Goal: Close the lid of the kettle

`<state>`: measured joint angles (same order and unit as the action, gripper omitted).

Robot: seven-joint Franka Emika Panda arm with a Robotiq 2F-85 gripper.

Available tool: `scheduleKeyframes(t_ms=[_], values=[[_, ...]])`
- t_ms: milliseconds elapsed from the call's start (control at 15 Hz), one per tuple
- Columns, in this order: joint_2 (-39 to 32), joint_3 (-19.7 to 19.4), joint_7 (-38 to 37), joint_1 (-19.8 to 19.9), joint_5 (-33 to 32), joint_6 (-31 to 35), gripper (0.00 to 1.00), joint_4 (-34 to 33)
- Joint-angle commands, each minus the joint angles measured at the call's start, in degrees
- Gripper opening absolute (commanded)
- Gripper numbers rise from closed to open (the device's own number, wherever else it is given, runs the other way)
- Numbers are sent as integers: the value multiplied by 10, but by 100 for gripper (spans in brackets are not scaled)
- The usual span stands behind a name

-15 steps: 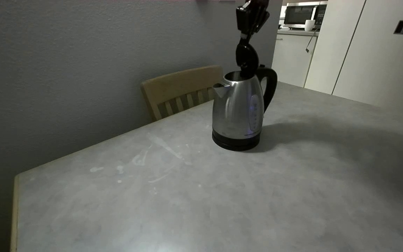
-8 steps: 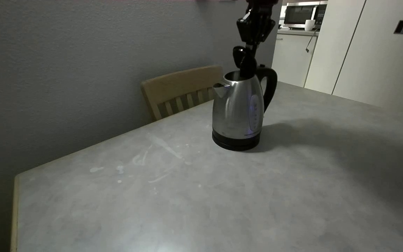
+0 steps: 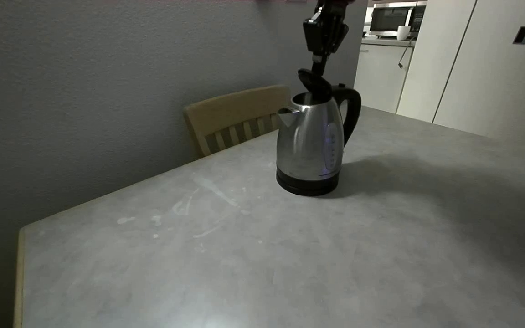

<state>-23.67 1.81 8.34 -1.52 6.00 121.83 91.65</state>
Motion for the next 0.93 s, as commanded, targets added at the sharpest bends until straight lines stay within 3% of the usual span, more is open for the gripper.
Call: scheduleKeyframes(t_ms=[0,333,867], values=[[-41,32,91,43,72,10,0,-37],[-105,66,190,82,159,-24,0,-86],[-119,74,203,79,146,-69,0,-123]])
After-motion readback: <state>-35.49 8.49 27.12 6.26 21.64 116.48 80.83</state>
